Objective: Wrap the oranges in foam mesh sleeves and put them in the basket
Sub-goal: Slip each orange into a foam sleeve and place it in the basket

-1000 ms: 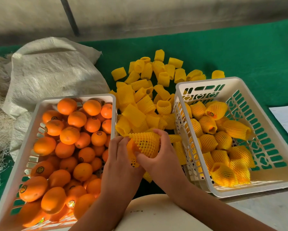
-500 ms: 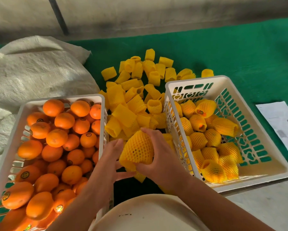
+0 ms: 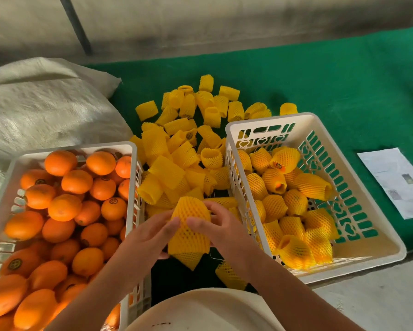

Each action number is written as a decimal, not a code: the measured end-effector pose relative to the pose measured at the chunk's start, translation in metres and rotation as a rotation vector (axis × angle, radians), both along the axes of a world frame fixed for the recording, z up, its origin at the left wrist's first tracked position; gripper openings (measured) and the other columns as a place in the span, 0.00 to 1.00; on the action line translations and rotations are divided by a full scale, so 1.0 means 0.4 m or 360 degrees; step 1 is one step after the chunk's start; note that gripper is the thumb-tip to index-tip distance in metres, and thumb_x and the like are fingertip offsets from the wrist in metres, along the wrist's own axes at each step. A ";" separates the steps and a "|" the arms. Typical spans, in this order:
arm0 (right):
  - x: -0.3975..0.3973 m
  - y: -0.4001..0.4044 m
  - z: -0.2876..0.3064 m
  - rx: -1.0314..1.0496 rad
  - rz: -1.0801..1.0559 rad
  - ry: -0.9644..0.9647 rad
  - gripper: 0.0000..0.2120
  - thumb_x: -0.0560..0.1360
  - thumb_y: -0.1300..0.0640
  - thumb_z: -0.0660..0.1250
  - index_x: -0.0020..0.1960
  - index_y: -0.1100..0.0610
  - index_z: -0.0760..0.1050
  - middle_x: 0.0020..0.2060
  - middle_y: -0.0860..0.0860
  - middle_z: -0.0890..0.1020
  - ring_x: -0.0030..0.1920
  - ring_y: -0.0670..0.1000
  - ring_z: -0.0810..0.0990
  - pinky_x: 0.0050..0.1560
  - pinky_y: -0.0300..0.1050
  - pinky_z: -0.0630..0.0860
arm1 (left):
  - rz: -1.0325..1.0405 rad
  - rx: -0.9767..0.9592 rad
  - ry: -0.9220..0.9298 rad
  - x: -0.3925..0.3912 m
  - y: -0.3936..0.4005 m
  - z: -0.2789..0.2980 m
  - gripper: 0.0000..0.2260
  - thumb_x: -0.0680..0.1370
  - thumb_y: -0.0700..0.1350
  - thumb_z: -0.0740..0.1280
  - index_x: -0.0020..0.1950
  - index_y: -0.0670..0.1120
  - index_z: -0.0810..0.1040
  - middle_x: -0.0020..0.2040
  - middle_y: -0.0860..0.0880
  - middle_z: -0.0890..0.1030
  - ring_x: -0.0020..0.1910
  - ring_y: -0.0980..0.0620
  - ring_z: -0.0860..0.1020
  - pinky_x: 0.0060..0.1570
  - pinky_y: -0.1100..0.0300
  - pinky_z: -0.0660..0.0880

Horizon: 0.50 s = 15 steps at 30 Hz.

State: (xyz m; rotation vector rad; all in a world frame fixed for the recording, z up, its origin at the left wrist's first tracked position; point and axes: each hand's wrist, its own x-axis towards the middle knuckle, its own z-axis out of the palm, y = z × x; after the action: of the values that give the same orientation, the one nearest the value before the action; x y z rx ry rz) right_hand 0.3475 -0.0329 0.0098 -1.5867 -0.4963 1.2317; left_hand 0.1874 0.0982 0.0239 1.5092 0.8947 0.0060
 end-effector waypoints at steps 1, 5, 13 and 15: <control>0.009 -0.010 -0.003 0.0003 -0.0017 0.0015 0.32 0.66 0.28 0.74 0.68 0.35 0.72 0.59 0.43 0.82 0.59 0.48 0.83 0.59 0.51 0.83 | -0.0098 0.0295 0.0107 -0.024 0.011 -0.013 0.23 0.73 0.77 0.58 0.64 0.73 0.76 0.58 0.71 0.80 0.59 0.58 0.80 0.53 0.55 0.82; 0.103 -0.041 0.006 0.0076 -0.0288 0.0034 0.24 0.64 0.27 0.75 0.58 0.24 0.74 0.56 0.38 0.84 0.56 0.45 0.85 0.52 0.46 0.84 | -0.0355 0.1549 0.0594 -0.126 0.043 -0.110 0.30 0.75 0.72 0.61 0.74 0.62 0.71 0.78 0.56 0.68 0.78 0.50 0.64 0.68 0.42 0.71; 0.430 -0.006 -0.137 -0.0356 -0.1006 -0.0499 0.41 0.72 0.35 0.74 0.79 0.45 0.63 0.69 0.52 0.75 0.62 0.55 0.75 0.53 0.52 0.77 | -0.0233 0.1279 0.0638 -0.165 0.000 -0.247 0.30 0.77 0.52 0.75 0.78 0.57 0.70 0.83 0.59 0.35 0.82 0.40 0.52 0.70 0.33 0.69; 0.490 0.025 -0.188 -0.0511 -0.0941 -0.0601 0.42 0.72 0.36 0.75 0.79 0.49 0.62 0.70 0.54 0.74 0.63 0.57 0.75 0.55 0.55 0.79 | -0.0171 0.1280 0.0621 -0.160 0.003 -0.255 0.27 0.76 0.48 0.75 0.74 0.58 0.73 0.84 0.58 0.37 0.82 0.39 0.55 0.68 0.33 0.71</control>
State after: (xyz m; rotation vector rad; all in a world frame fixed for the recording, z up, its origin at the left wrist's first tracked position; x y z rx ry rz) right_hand 0.5436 -0.0229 -0.0655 -2.0608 -0.0365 0.5798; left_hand 0.1236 0.0993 -0.0779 2.3612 1.1961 -0.0084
